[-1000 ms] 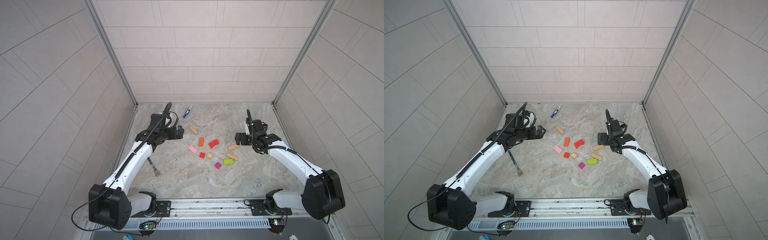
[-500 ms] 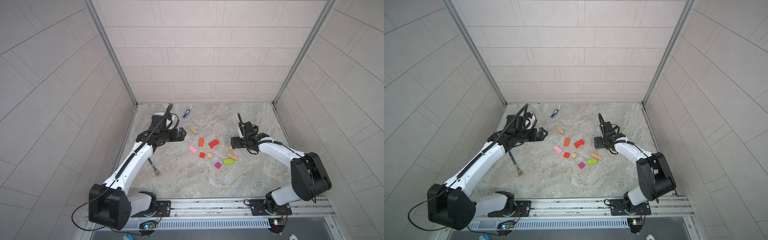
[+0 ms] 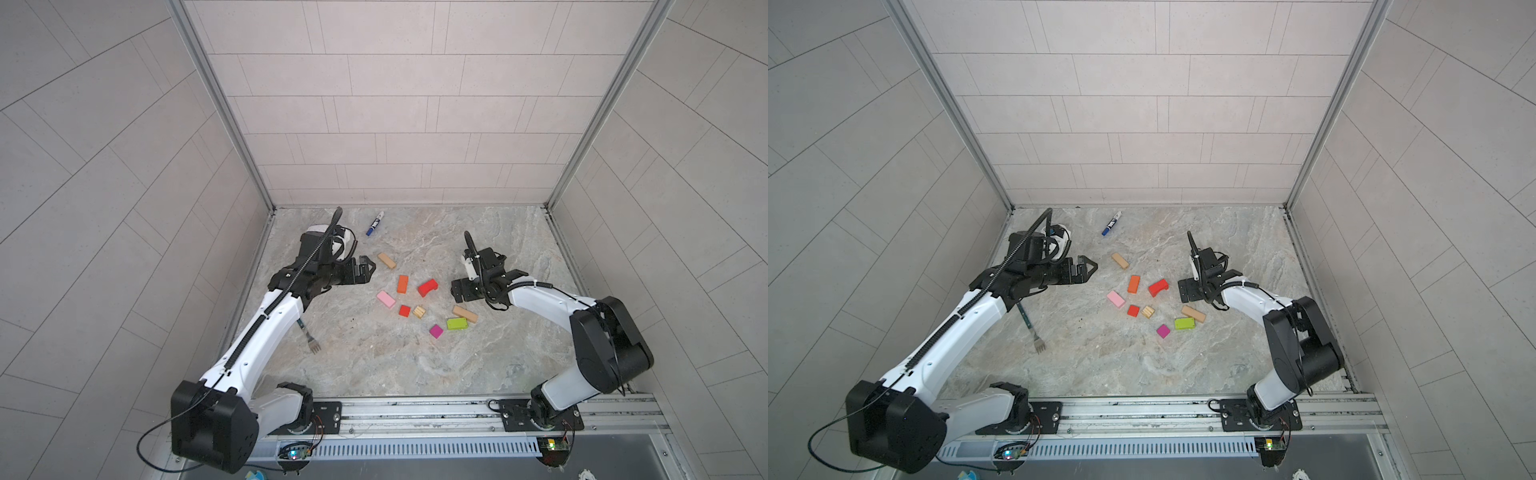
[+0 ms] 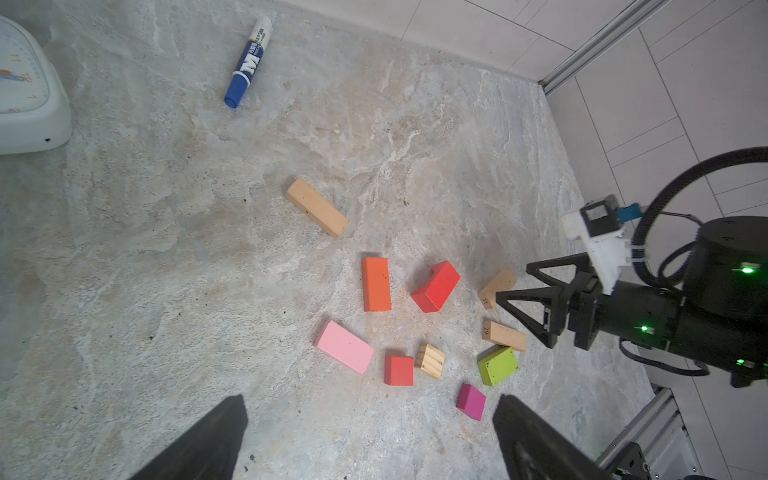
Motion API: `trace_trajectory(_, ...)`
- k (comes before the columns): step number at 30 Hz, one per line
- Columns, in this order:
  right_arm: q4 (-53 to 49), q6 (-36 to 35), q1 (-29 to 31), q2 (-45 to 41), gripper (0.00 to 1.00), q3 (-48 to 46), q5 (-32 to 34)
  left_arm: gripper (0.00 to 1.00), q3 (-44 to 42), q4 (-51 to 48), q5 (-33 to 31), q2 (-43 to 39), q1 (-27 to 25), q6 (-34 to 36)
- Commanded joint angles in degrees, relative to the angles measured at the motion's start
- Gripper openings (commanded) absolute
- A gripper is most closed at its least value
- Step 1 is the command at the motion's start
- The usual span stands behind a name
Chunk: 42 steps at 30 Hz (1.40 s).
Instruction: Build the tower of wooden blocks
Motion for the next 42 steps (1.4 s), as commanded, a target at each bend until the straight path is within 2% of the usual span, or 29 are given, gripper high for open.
trace_trajectory(1,-2.8,-1.2,0.3,1.5,0.97,2.2,0.2,0.99,0.1,0.6,2.3,0.2,-0.3,-1.2)
trace_trajectory(6,-7.5,-2.4,0.3,2.5,0.96,5.7,1.5,0.98,-0.8,0.4,1.9,-2.8,-1.1,-0.4)
trace_trajectory(14,-12.3,-5.2,0.3,5.1,0.95,9.5,3.2,0.98,-0.8,-0.3,1.2,-2.8,-2.5,0.7)
trace_trajectory(34,-11.4,-3.9,-0.3,9.1,0.85,9.0,1.3,0.99,0.3,-2.1,0.7,-1.4,-2.5,1.7)
trace_trajectory(39,-9.7,-3.0,-0.4,9.6,0.83,8.5,0.3,0.99,-0.5,-0.9,2.9,-0.7,-2.5,0.4)
trace_trajectory(42,-9.3,-2.5,-0.4,10.3,0.78,8.7,0.0,0.99,-0.8,-1.4,2.6,-0.9,-2.5,0.3)
